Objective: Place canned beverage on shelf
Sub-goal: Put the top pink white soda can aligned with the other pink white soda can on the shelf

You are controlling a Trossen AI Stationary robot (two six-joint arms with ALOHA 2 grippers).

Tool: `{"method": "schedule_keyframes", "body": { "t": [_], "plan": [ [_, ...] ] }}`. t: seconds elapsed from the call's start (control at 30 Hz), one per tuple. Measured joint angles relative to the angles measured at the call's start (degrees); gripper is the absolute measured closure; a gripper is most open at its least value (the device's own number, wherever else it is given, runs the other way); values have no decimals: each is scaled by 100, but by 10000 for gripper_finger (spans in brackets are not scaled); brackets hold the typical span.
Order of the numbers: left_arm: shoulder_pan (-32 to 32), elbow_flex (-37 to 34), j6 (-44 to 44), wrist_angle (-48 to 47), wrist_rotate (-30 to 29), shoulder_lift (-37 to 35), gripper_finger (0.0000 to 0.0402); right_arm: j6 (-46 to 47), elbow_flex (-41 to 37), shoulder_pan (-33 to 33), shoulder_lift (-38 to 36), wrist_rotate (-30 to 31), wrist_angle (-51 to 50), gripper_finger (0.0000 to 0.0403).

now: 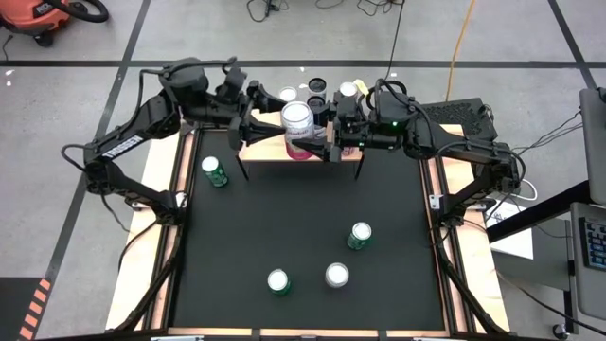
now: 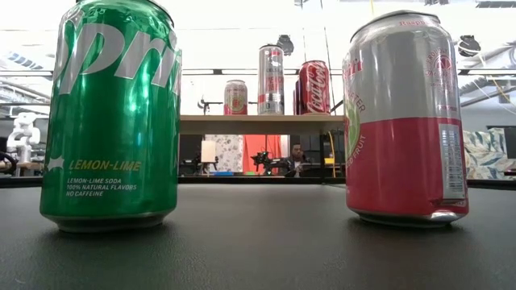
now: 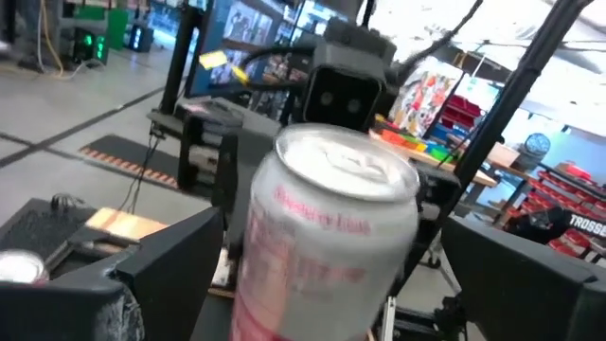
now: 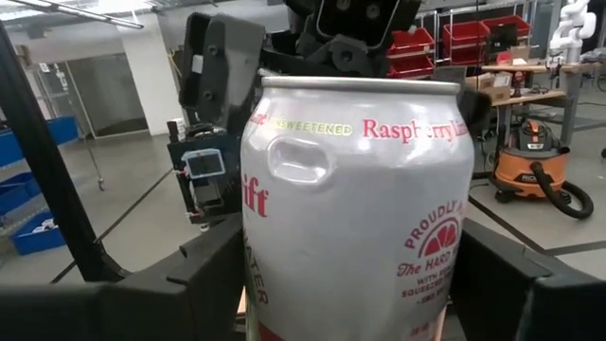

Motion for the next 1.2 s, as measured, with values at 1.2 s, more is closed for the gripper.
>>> {"method": "schedule_keyframes", "body": {
  "t": [1.2],
  "plan": [
    [-11,-4,363,160,160,350,64,164,0,-39,155,31,0,131]
  ]
}}
